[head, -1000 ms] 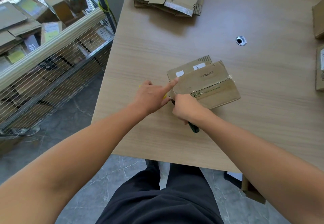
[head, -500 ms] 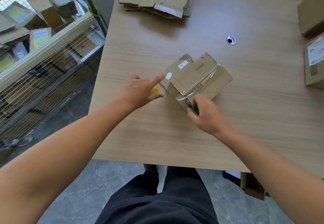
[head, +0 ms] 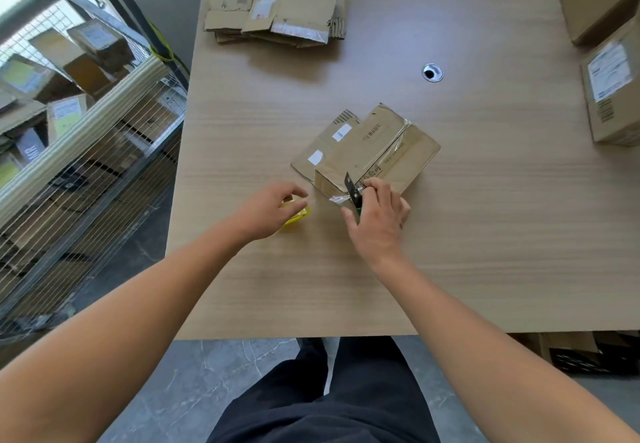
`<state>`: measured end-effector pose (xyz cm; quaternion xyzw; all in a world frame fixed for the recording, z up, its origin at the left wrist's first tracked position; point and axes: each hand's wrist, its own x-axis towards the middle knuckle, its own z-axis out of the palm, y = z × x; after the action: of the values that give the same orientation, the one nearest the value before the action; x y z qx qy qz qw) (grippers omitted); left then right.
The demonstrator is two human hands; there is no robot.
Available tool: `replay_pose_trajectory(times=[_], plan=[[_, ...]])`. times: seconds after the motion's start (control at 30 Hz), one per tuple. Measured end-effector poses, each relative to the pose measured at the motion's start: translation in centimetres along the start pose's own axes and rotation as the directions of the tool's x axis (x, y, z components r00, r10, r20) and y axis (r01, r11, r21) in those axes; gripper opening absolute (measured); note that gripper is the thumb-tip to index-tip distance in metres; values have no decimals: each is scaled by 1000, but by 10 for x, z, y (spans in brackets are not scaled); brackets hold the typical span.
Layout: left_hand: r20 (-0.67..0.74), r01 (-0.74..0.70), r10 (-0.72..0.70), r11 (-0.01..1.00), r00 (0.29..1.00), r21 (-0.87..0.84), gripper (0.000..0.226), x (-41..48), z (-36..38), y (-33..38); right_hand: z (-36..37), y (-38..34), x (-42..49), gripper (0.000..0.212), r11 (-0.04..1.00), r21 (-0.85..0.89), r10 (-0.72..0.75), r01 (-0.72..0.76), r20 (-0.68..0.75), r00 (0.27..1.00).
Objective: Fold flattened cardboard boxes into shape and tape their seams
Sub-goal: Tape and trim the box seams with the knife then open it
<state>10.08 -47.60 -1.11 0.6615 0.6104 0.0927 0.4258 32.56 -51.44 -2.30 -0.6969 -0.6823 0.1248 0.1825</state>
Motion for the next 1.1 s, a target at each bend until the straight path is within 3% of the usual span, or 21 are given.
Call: replay_pose_trajectory(times=[0.13,0.27,0.4,0.53,0.67,0.83,0.97,1.1], plan=[[89,31,-26,998,996,-53,34,-2,-2,2,4,9,-7,43,994,105,-25,31,-54,998],[142,54,-44,996,989,-67,42,-6,-6,4,6,0,3,59,980,173,112,-97,-82,990],[156,78,-61,991,986,-106,41,-7,-11,5,13,-8,14,42,983,88,170,-162,-93,981],[152,99,-80,988,985,-121,39,-6,-12,7,19,0,10,33,998,-21,60,-66,-191,980],[141,112,-92,984,986,-141,39,-6,-12,15,20,18,13,31,997,31,-59,70,-286,956],[165,80,-35,959,986,-272,39,-9,-18,25,12,48,30,32,972,62,-206,227,-243,948],[256,147,-64,936,965,-319,34,-7,-17,33,0,73,47,28,929,91,-333,359,-218,917],[283,222,-112,893,952,-392,19,-4,-9,44,-6,86,53,28,920,158,-314,358,-247,917]])
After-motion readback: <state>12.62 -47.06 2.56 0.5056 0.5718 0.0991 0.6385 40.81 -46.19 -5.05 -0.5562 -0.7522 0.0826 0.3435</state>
